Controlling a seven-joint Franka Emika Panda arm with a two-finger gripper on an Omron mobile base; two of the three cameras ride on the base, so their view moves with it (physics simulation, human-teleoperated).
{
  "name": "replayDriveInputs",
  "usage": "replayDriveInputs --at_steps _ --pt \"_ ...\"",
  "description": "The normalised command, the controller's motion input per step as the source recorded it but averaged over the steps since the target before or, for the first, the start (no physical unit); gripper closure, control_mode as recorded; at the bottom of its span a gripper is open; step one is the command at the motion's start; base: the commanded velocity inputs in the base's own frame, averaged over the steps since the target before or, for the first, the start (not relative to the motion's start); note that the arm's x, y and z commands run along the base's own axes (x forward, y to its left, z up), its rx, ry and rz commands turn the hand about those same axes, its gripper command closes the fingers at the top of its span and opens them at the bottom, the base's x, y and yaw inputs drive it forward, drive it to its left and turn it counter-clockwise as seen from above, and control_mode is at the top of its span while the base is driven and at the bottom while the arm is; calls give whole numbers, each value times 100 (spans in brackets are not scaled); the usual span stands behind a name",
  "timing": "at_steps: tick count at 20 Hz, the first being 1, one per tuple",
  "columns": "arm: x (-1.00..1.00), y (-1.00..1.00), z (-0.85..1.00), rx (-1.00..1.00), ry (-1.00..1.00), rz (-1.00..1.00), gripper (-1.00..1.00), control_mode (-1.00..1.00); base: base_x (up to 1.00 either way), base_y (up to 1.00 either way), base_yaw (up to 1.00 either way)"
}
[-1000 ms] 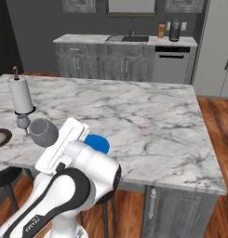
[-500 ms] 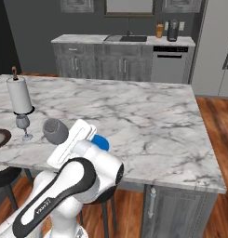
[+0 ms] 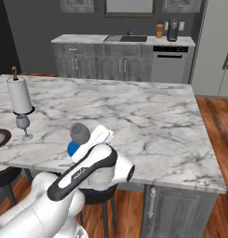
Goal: Retrieve the wine glasses from the counter and place one next to each plate.
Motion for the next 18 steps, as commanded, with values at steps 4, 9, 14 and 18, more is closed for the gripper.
replayDriveInputs --at_steps 4,9,14,18 --pt "93 -25 -1 0 25 0 100 -100 0 0 0" --pt "87 -14 0 0 43 1 100 -100 0 0 0" --pt "59 -25 -9 0 20 2 100 -100 0 0 0" --pt "33 -23 -20 0 4 12 100 -100 0 0 0"
